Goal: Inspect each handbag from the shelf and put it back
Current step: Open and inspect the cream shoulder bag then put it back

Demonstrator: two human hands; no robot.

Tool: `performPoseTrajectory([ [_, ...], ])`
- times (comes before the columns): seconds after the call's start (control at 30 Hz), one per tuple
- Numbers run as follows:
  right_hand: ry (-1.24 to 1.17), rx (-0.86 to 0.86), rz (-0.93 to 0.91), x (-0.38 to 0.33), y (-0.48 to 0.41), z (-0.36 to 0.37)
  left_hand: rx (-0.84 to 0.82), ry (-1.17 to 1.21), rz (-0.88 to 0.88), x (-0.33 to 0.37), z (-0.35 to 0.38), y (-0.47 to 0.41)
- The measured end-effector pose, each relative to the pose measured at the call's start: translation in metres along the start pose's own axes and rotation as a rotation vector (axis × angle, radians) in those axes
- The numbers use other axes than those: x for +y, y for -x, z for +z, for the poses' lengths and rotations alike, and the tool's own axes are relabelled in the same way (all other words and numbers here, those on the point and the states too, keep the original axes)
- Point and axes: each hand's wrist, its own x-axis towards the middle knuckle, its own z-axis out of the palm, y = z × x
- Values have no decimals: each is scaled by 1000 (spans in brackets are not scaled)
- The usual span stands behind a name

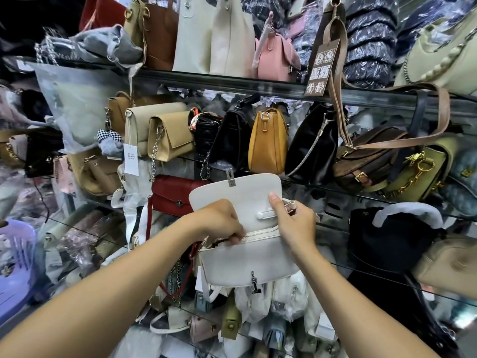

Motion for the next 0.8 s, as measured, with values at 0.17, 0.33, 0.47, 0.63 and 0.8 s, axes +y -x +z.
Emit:
performPoseTrajectory([
  [0.17, -41, -89, -17, 6, 5, 11, -31, 110, -23, 17, 8, 0],
  [0.33, -58, -99, -3, 6, 5, 12, -13, 219, -52, 21, 14, -2],
  [0.47, -150, -119, -19, 7, 4, 12, 21, 295, -52, 24, 19, -4],
  [0.63, -289, -133, 18, 5, 4, 10, 64, 404, -43, 28, 25, -8],
  [0.8, -319, -126, 58, 7, 2, 11, 74, 506, -6, 33, 31, -8],
])
